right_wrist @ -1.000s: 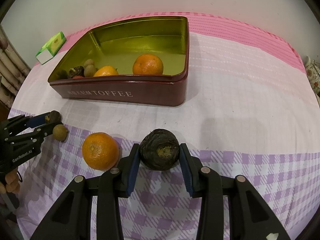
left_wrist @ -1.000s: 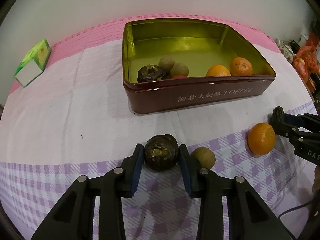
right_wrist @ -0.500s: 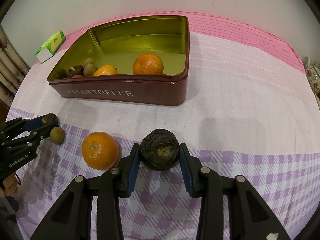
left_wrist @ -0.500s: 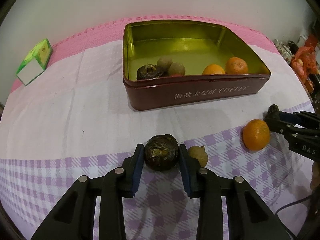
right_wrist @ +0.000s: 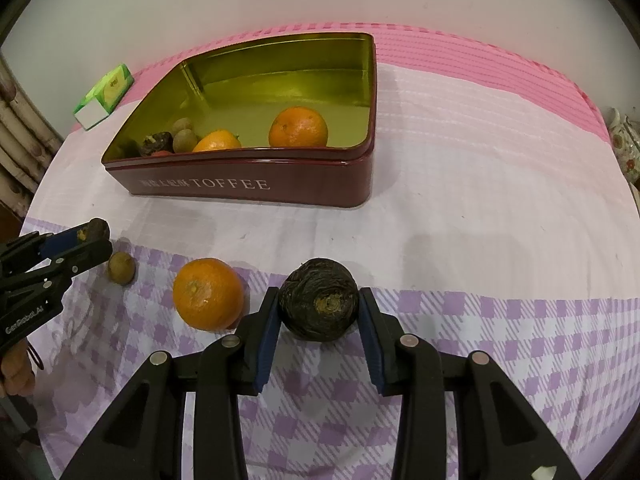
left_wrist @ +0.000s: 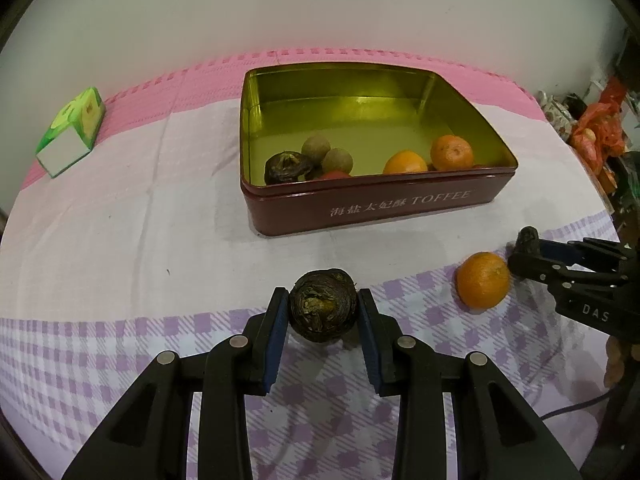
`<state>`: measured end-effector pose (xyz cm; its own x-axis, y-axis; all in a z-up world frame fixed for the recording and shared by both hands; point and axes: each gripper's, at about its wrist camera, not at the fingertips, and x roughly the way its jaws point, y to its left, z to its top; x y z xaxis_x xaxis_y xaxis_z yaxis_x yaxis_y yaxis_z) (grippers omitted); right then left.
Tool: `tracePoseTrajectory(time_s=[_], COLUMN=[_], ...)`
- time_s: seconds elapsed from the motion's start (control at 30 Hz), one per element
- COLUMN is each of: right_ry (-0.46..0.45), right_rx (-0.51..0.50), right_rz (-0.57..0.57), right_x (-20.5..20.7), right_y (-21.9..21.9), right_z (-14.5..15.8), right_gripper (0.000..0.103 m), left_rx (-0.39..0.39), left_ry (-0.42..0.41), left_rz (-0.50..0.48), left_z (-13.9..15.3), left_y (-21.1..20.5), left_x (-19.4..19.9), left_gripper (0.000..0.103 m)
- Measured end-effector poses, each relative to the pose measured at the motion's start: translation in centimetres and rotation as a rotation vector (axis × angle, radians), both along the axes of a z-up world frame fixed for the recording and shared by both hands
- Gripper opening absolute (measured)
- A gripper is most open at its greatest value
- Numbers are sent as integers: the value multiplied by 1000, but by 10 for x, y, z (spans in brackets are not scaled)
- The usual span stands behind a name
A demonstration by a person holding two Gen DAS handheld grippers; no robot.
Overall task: Organize fruits
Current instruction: 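Lift both dark wrinkled fruits and carry them over the toffee tin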
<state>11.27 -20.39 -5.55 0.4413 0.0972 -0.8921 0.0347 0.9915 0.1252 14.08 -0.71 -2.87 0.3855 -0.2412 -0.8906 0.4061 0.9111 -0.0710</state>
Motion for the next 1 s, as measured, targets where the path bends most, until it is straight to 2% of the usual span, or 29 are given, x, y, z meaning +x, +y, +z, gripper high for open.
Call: tracePoseTrajectory(time_s=[0.57, 1.0], right_ry=[-75, -130], right_rx=[8, -10], right_rz=[13, 47], right_x=[-4, 21], right_y=[4, 12], right_z=[36, 62], right_gripper=[35, 35], left_rx=[-40, -68], left_ry=[-70, -111], left_rz=[20, 47], left_z=[35, 52], left_y=[0, -18], left_x=[5, 30], left_gripper=[35, 35])
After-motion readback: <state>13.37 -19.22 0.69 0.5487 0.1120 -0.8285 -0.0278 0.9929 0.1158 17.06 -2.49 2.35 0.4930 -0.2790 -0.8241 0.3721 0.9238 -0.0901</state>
